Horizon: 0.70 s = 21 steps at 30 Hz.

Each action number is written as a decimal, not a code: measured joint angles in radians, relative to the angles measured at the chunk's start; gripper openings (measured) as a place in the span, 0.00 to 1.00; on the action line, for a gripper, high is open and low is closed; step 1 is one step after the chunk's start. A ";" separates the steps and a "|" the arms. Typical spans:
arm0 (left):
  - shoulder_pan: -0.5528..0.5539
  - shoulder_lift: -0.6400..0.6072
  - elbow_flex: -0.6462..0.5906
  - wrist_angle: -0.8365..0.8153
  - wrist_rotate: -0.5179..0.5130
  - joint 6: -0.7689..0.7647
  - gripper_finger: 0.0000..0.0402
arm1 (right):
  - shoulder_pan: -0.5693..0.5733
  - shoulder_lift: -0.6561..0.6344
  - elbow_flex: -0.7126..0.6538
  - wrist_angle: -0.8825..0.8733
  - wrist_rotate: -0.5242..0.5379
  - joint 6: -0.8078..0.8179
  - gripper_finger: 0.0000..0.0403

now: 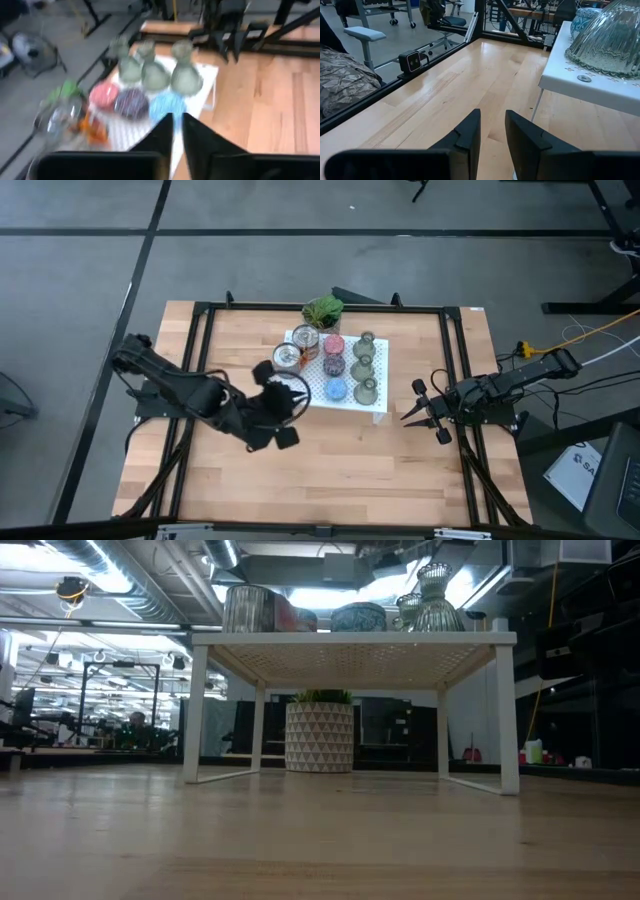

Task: Stock candles and vases on shelf
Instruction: Adjust the scented candle on the shelf

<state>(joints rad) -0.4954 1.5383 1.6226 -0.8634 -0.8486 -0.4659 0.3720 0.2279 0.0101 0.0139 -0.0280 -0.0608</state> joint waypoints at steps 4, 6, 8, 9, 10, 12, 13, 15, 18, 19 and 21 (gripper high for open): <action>-0.011 -0.023 0.000 -0.197 0.010 -0.190 0.01 | 0.000 0.000 0.000 0.000 0.000 0.000 0.23; -0.009 -0.025 0.000 -0.305 0.022 -0.287 0.01 | 0.000 0.000 0.000 0.000 0.000 0.000 0.23; -0.006 -0.019 -0.002 -0.411 0.030 -0.378 0.00 | 0.000 0.000 0.000 0.000 0.000 0.000 0.23; -0.003 -0.016 -0.008 -0.443 0.029 -0.415 0.00 | 0.000 0.000 0.000 0.000 0.000 0.000 0.23; 0.001 -0.014 -0.019 -0.467 0.029 -0.440 0.01 | 0.000 0.000 0.000 0.000 0.000 0.000 0.23; 0.011 -0.011 -0.053 -0.504 0.034 -0.476 0.00 | 0.000 0.000 0.000 0.000 0.000 0.000 0.23; 0.020 -0.011 -0.068 -0.521 0.036 -0.487 0.00 | 0.000 0.000 0.000 0.000 0.000 0.000 0.23; 0.041 -0.012 -0.104 -0.550 0.038 -0.500 0.00 | 0.000 0.000 0.000 0.000 0.000 0.000 0.23; 0.071 -0.011 -0.168 -0.553 0.038 -0.433 0.00 | 0.000 0.000 0.000 0.000 0.000 0.000 0.23; 0.078 -0.011 -0.188 -0.550 0.032 -0.400 0.00 | 0.000 0.000 0.000 0.000 0.000 0.000 0.23; 0.094 -0.011 -0.223 -0.546 0.016 -0.340 0.00 | 0.000 0.000 0.000 0.000 0.000 0.000 0.23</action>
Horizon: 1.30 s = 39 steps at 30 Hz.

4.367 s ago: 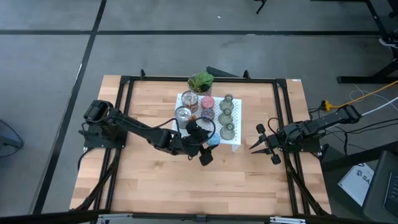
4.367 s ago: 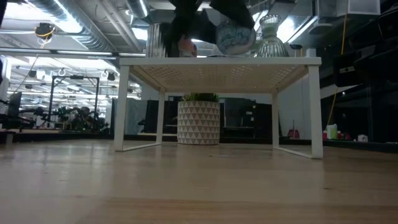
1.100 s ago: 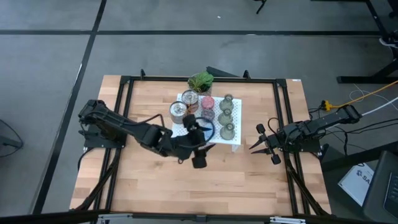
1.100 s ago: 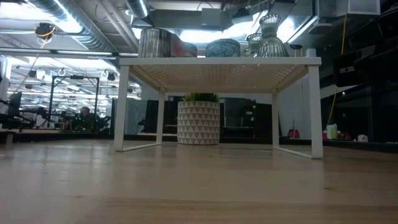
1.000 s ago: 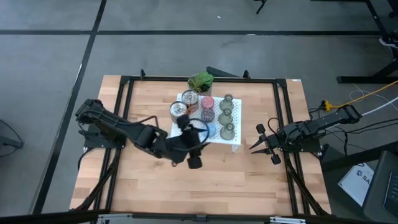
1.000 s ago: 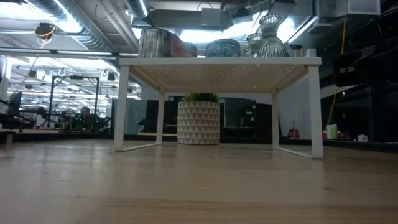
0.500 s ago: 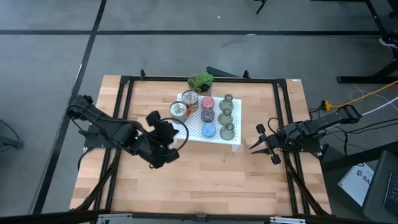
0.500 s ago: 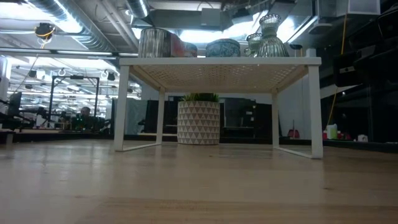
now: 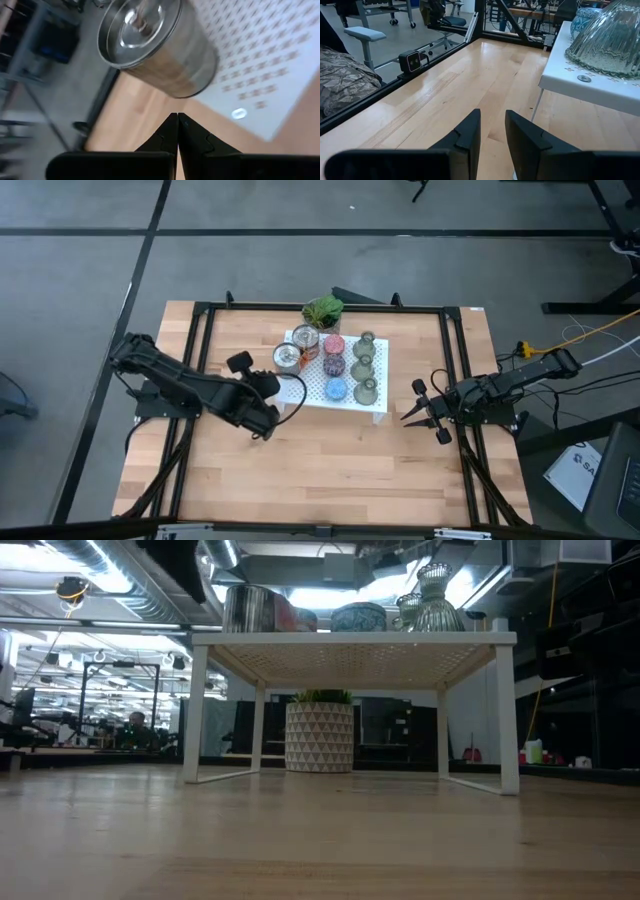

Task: Stock candles and vases on shelf
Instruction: Adjust the scented candle on the shelf

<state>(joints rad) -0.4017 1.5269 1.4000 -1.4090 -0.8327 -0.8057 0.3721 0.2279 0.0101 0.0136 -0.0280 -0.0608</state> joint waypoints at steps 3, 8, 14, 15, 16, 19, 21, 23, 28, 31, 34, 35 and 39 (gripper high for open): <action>0.018 0.000 -0.044 0.002 -0.033 0.062 0.00 | 0.000 0.000 0.000 0.000 0.000 0.000 0.23; 0.043 -0.001 -0.099 0.007 -0.120 0.119 0.01 | 0.000 0.000 0.000 0.000 0.000 0.000 0.23; 0.097 -0.001 -0.142 0.039 -0.146 0.190 0.00 | 0.000 0.000 0.000 0.000 0.000 0.000 0.23; 0.107 -0.001 -0.146 0.056 -0.147 0.207 0.00 | 0.000 0.000 0.000 0.000 0.000 0.000 0.23; 0.117 -0.002 -0.149 0.074 -0.149 0.229 0.00 | 0.000 0.000 0.000 0.000 0.000 0.000 0.23; 0.145 -0.016 -0.152 0.121 -0.148 0.313 0.00 | 0.000 0.000 0.000 0.000 0.000 0.000 0.23; 0.162 -0.031 -0.152 0.136 -0.135 0.362 0.00 | 0.000 0.000 0.000 0.000 0.000 0.000 0.23; 0.177 -0.048 -0.152 0.167 -0.134 0.398 0.00 | 0.000 0.000 0.000 0.000 0.000 0.000 0.23; 0.200 -0.089 -0.152 0.263 -0.054 0.509 0.00 | 0.000 0.000 0.000 0.001 0.000 0.000 0.23; 0.205 -0.097 -0.152 0.316 0.007 0.552 0.00 | 0.000 0.000 0.000 0.001 0.000 0.000 0.23; 0.207 -0.097 -0.152 0.345 0.039 0.575 0.00 | 0.000 0.000 0.000 0.001 0.000 0.000 0.23; 0.207 -0.097 -0.152 0.350 0.047 0.580 0.00 | 0.000 0.000 0.000 0.000 0.000 0.000 0.23; 0.207 -0.097 -0.152 0.383 0.076 0.581 0.00 | 0.000 0.000 0.000 0.000 0.000 0.000 0.23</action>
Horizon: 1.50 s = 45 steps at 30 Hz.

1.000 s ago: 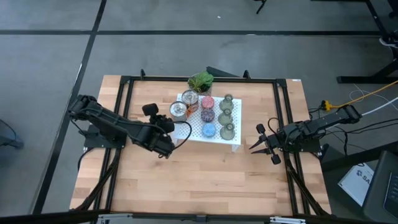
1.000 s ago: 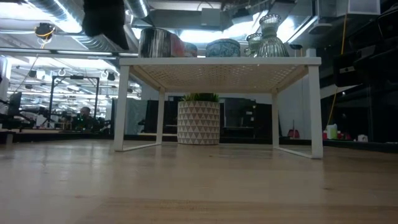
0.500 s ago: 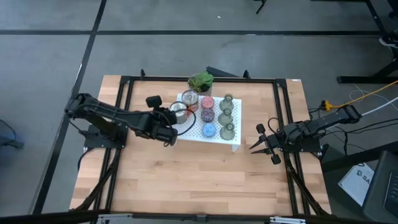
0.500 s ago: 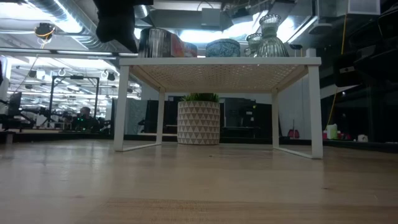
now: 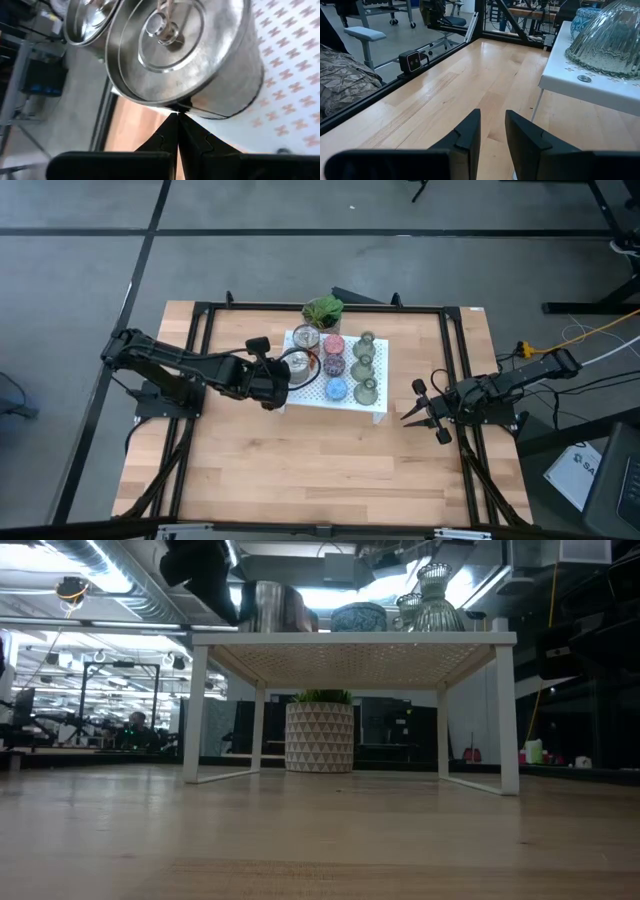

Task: Stock candles and vases on shelf
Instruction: Adjust the scented candle on the shelf, then return to Home Position

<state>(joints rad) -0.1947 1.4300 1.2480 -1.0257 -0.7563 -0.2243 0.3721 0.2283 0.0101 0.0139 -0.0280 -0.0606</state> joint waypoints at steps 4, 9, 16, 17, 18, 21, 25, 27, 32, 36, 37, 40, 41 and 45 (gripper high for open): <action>-0.003 0.000 0.000 0.047 0.026 0.011 0.01 | 0.000 0.000 0.000 0.000 0.000 0.000 0.23; -0.003 0.000 0.000 0.089 0.055 0.010 0.00 | 0.000 0.000 0.000 0.000 0.000 0.000 0.23; -0.013 -0.001 0.000 0.226 0.421 -0.001 0.00 | 0.000 0.000 0.000 0.000 0.000 0.000 0.23; -0.016 -0.005 -0.001 0.258 0.466 0.000 0.01 | 0.000 0.000 0.000 0.000 0.000 0.000 0.23; -0.022 -0.010 -0.001 0.285 0.498 0.001 0.01 | 0.000 0.000 0.000 0.000 0.000 0.000 0.23; -0.052 -0.025 -0.001 0.377 0.543 0.017 0.01 | 0.000 0.000 0.000 0.000 0.000 0.000 0.23; -0.108 -0.027 -0.001 0.505 0.544 0.100 0.01 | 0.000 0.000 0.000 0.000 0.000 0.000 0.23; -0.134 -0.027 -0.001 0.580 0.535 0.128 0.01 | 0.000 0.000 0.000 0.000 0.000 0.000 0.23; -0.166 -0.026 -0.001 0.691 0.524 0.082 0.01 | 0.000 0.000 0.000 0.000 0.000 0.000 0.23; -0.183 -0.024 -0.001 0.741 0.518 -0.022 0.01 | 0.000 0.000 0.000 0.000 0.000 0.000 0.23; -0.186 -0.021 -0.001 0.744 0.521 -0.035 0.01 | 0.000 0.000 0.000 0.000 0.000 0.000 0.23; -0.192 -0.020 -0.001 0.739 0.518 -0.036 0.01 | 0.000 0.000 0.000 0.000 0.000 0.000 0.23; -0.191 -0.020 -0.001 0.739 0.511 -0.027 0.01 | 0.000 0.000 0.000 0.000 0.000 0.000 0.23; -0.191 -0.020 -0.001 0.725 0.505 -0.003 0.01 | 0.000 0.000 0.000 0.000 0.000 0.000 0.23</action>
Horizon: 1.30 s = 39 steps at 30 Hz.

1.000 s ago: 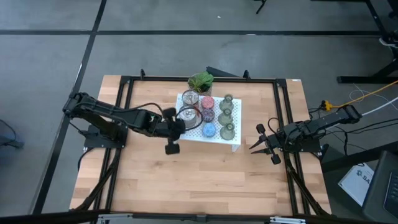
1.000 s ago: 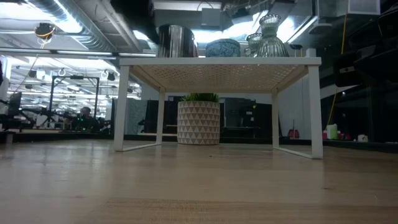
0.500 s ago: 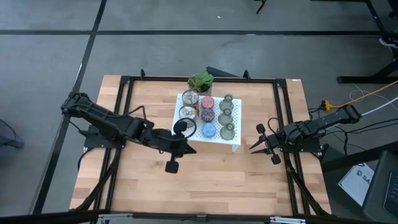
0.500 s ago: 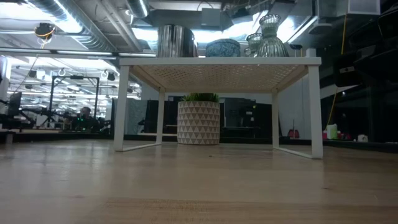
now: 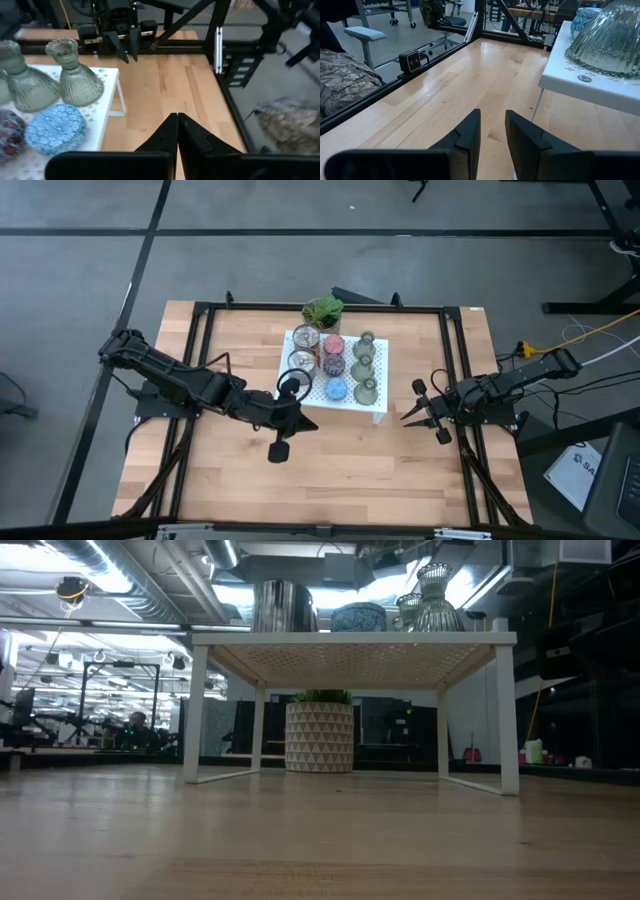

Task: Stock candles and vases on shelf
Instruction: Return to Home Position

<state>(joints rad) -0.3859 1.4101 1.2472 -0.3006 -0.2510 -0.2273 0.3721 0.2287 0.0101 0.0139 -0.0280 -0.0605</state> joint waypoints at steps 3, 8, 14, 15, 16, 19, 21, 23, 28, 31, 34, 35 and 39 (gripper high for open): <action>-0.007 0.006 -0.047 0.090 -0.010 0.079 0.01 | 0.000 0.000 0.000 0.000 0.000 0.000 0.23; 0.004 -0.018 -0.211 0.352 0.059 0.137 0.01 | 0.000 0.000 0.000 0.000 0.000 0.000 0.23; 0.011 -0.147 -0.469 0.598 0.059 0.110 0.02 | 0.000 0.000 0.000 0.000 0.000 0.000 0.23; 0.011 -0.178 -0.513 0.647 0.059 0.110 0.02 | 0.000 0.000 0.000 0.000 0.000 0.000 0.23; 0.011 -0.215 -0.560 0.677 0.059 0.110 0.02 | 0.000 0.000 0.000 0.000 0.000 0.000 0.23; 0.011 -0.327 -0.693 0.765 0.057 0.110 0.02 | 0.000 0.000 0.000 0.000 0.000 0.000 0.23; 0.013 -0.405 -0.774 0.812 0.036 0.111 0.02 | 0.000 0.000 0.000 0.000 0.000 0.000 0.23; 0.013 -0.484 -0.845 0.821 0.024 0.110 0.02 | 0.000 0.000 0.000 0.000 0.000 0.000 0.23; 0.013 -0.678 -0.976 0.821 0.027 0.103 0.01 | 0.000 0.000 0.000 0.000 0.000 0.000 0.23; 0.013 -0.791 -1.043 0.816 0.026 0.117 0.01 | 0.000 0.000 0.000 0.000 0.000 0.000 0.23; 0.013 -0.893 -1.099 0.812 0.026 0.134 0.01 | 0.000 0.000 0.000 0.000 0.000 0.000 0.23; 0.013 -0.926 -1.113 0.801 0.026 0.138 0.01 | 0.000 0.000 0.000 0.000 0.000 0.000 0.23; 0.013 -1.059 -1.152 0.727 0.012 0.143 0.01 | 0.000 0.000 0.000 0.000 0.000 0.000 0.23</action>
<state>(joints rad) -0.3729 0.3510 0.0955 0.4263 -0.2395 -0.0843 0.3720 0.2287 0.0101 0.0139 -0.0280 -0.0608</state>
